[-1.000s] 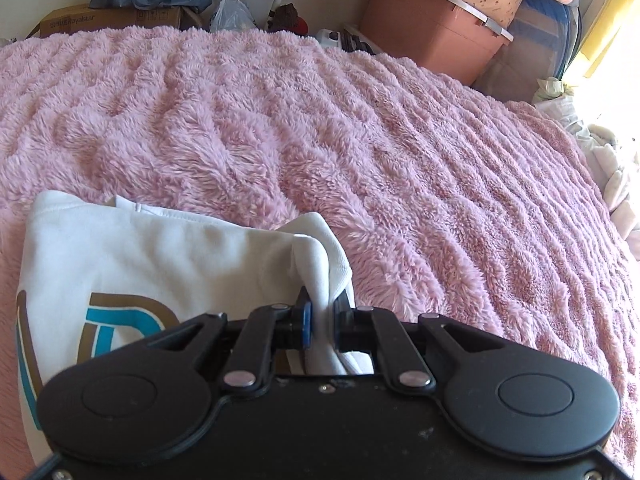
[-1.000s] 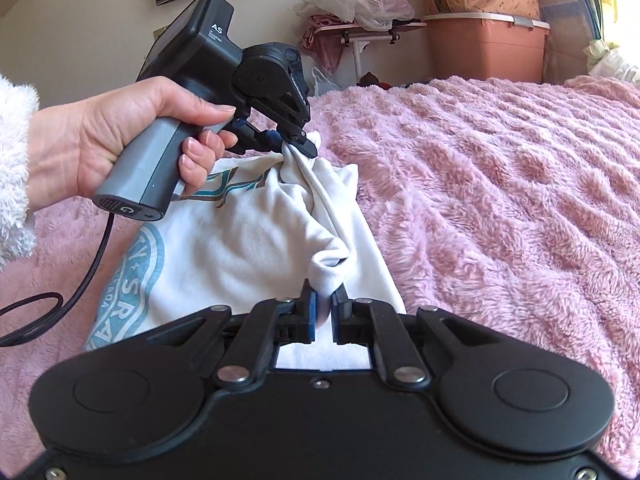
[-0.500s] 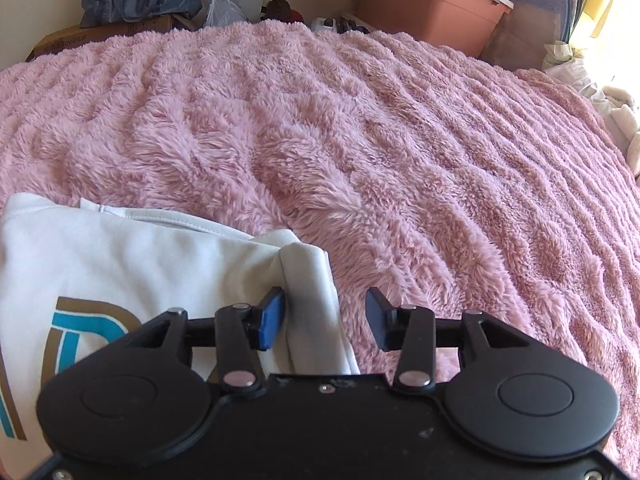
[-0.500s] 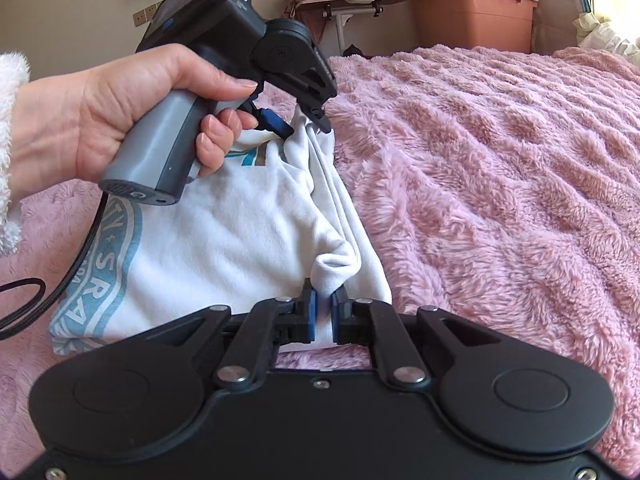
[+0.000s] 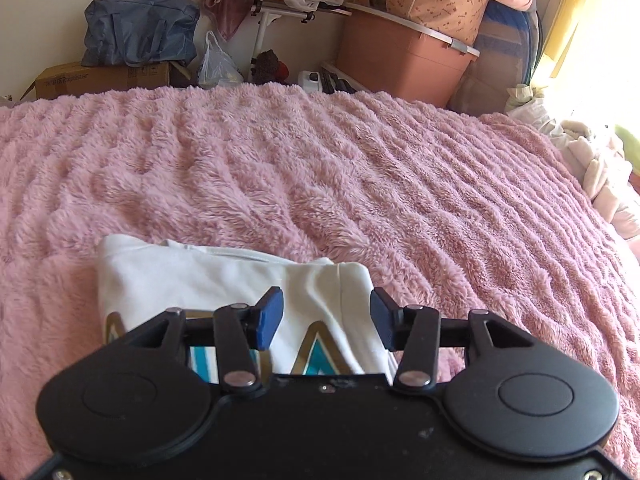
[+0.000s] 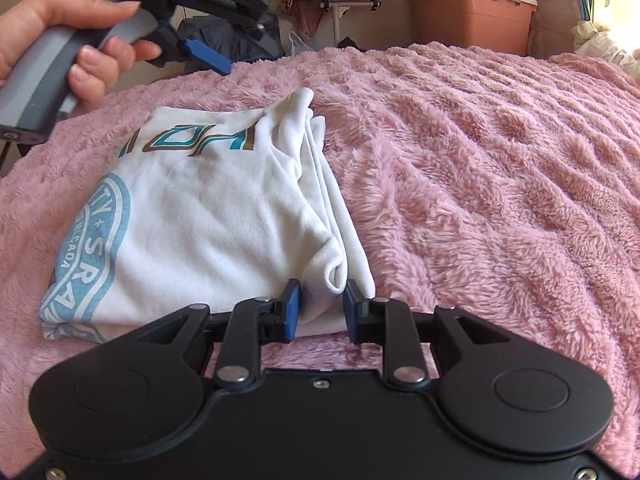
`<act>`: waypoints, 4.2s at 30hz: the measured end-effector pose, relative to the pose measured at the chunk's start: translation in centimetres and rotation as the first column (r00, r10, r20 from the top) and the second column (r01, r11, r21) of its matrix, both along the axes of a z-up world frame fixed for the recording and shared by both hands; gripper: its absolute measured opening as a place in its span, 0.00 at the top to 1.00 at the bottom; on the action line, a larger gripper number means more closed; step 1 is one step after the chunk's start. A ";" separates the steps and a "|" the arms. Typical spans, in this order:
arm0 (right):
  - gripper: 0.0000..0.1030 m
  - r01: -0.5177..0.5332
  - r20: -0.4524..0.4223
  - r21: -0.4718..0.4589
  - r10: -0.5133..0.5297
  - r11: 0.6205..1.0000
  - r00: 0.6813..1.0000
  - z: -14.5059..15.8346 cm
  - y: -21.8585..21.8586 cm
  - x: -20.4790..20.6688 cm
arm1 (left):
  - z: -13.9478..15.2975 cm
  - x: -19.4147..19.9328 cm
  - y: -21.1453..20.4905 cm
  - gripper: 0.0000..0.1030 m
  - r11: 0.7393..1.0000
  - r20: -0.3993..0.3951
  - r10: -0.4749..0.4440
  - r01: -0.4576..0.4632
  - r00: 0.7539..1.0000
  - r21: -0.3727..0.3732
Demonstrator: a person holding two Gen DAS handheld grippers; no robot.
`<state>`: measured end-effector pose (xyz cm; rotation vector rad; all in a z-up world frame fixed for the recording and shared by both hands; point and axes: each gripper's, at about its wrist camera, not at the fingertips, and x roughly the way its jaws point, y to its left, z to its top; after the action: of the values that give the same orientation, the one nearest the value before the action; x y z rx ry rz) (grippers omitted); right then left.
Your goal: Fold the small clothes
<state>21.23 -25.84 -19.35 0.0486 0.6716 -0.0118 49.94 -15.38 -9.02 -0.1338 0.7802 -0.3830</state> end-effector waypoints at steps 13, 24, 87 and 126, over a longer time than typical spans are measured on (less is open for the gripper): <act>0.64 -0.176 0.175 -0.105 0.192 0.979 0.966 6.3 0.1 4.1 | -5.1 -14.3 10.1 0.51 0.988 -0.044 0.010 -0.017 0.999 -0.153; 0.64 -0.171 0.064 -0.088 0.176 0.981 0.982 3.7 -0.5 17.2 | -10.0 -15.7 8.6 0.51 0.983 -0.089 0.012 -0.028 0.996 -0.181; 0.91 -0.233 -0.079 0.048 0.236 0.971 0.969 0.2 -2.4 3.7 | -10.1 -22.3 6.5 0.91 0.986 0.024 0.102 -0.104 0.995 0.128; 0.69 -0.178 0.026 0.142 0.176 0.974 0.984 3.2 -3.0 9.0 | -8.3 -18.9 8.0 0.91 0.988 -0.077 0.102 -0.111 0.992 -0.111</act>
<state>30.19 -28.85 -16.16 0.1274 0.6604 0.2089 31.01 -7.34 -17.30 -0.2973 0.8180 -0.3228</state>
